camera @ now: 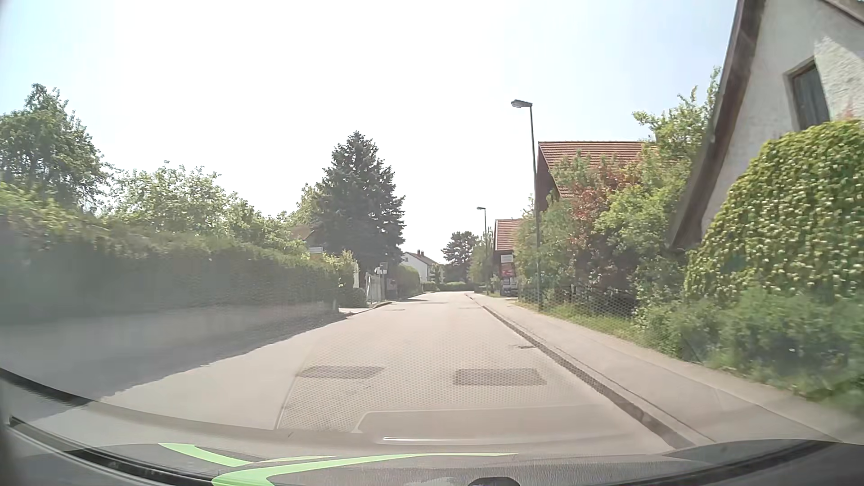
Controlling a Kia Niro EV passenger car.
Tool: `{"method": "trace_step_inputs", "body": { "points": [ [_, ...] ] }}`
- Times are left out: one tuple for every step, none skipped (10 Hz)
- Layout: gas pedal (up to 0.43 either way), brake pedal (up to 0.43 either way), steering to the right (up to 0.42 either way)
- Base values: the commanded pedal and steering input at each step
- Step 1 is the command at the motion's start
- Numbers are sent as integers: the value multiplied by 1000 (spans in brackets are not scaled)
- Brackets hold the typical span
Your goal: Follow the waypoints while adhering to traffic rules and regulations
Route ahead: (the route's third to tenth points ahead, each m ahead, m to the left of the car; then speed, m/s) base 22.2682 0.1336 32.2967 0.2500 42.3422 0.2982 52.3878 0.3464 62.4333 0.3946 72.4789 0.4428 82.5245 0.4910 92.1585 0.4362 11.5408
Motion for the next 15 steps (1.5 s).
{"method": "trace_step_inputs", "body": {
  "points": [
    [150,0,1],
    [150,0,1],
    [150,0,1],
    [150,0,0],
    [150,0,-3],
    [150,0,-7],
    [150,0,-7],
    [150,0,-6],
    [150,0,-7],
    [150,0,-6],
    [150,0,-6],
    [150,0,-6],
    [150,0,-5],
    [150,0,-4],
    [150,0,-5]
  ]
}}
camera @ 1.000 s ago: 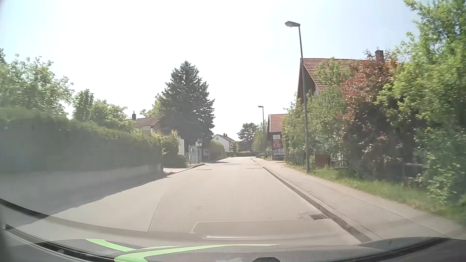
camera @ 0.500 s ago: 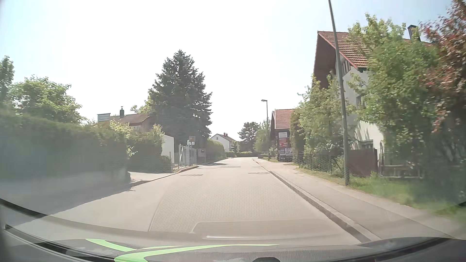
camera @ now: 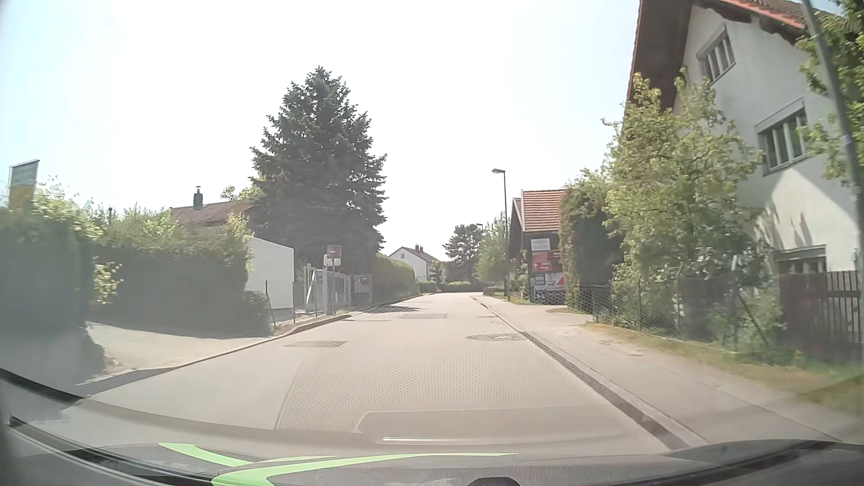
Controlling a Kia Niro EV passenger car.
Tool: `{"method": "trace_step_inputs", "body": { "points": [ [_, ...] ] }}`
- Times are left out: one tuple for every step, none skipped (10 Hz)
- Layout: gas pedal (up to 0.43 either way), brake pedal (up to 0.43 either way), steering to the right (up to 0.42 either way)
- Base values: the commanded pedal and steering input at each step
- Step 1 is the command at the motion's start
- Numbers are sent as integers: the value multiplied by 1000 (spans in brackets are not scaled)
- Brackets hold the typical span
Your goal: Follow the waypoints while adhering to traffic rules and regulations
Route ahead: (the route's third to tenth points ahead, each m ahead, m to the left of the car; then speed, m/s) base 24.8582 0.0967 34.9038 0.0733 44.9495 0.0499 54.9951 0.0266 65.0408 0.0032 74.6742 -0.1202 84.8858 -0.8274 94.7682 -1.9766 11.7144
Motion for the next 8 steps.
{"method": "trace_step_inputs", "body": {
  "points": [
    [150,0,-4],
    [150,0,-4],
    [150,0,-4],
    [150,0,-4],
    [150,0,-4],
    [150,0,-4],
    [150,0,-4],
    [150,0,-4]
  ]
}}
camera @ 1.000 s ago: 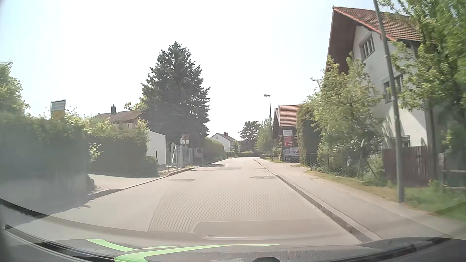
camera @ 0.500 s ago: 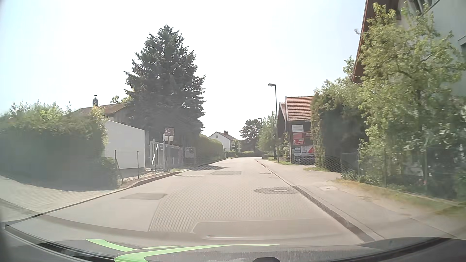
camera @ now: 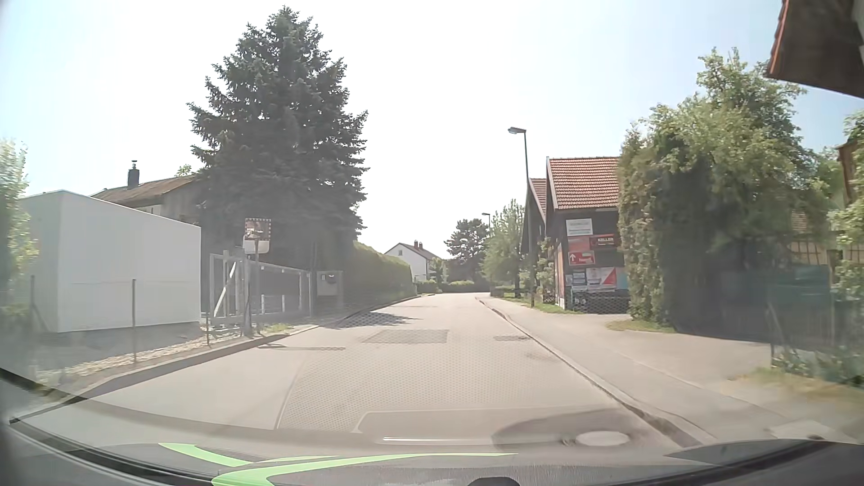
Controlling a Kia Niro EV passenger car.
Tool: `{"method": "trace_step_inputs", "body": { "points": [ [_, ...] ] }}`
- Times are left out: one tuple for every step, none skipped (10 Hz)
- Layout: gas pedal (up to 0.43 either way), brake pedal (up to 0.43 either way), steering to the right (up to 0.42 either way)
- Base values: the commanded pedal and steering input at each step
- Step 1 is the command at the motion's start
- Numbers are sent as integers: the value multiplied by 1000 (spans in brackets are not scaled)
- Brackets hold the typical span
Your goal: Follow the waypoints while adhering to traffic rules and regulations
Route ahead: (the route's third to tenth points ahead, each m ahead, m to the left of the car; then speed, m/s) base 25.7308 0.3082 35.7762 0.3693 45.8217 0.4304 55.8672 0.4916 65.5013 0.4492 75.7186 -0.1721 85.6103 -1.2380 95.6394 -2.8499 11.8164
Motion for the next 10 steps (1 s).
{"method": "trace_step_inputs", "body": {
  "points": [
    [150,0,-4],
    [150,0,-4],
    [150,0,-4],
    [150,0,-4],
    [150,0,4],
    [150,0,7],
    [150,0,6],
    [150,0,6],
    [150,0,6],
    [150,0,6]
  ]
}}
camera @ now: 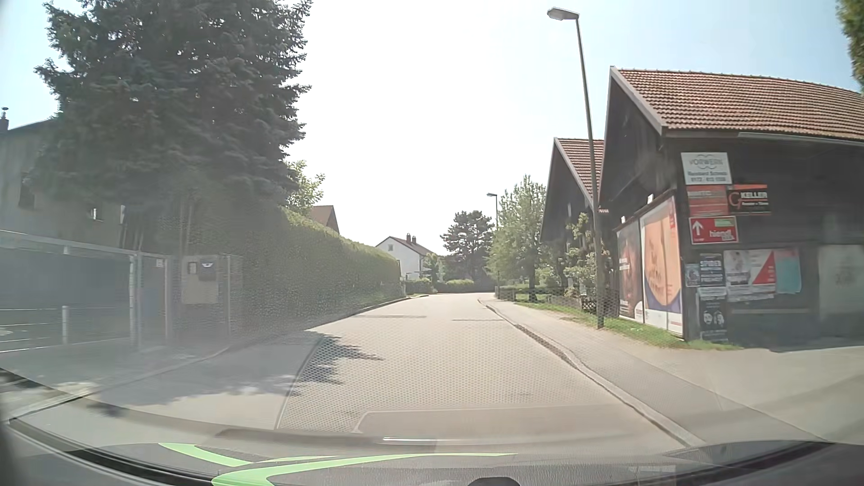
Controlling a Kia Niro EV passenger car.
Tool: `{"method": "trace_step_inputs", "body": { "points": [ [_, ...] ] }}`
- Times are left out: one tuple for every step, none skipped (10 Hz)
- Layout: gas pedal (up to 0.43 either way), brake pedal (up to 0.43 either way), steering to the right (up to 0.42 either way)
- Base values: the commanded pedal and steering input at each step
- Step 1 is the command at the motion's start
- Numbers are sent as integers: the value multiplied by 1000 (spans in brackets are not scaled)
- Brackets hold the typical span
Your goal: Follow the waypoints while adhering to traffic rules and regulations
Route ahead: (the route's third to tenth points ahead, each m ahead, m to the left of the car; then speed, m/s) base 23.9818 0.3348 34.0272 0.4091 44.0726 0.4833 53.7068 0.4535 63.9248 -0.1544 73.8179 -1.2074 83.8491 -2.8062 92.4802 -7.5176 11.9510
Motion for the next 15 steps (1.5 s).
{"method": "trace_step_inputs", "body": {
  "points": [
    [150,0,5],
    [150,0,5],
    [150,0,4],
    [150,0,3],
    [150,0,3],
    [150,0,3],
    [150,0,2],
    [150,0,1],
    [150,0,1],
    [150,0,0],
    [150,0,0],
    [150,0,-1],
    [150,0,-3],
    [150,0,-4],
    [150,0,-4]
  ]
}}
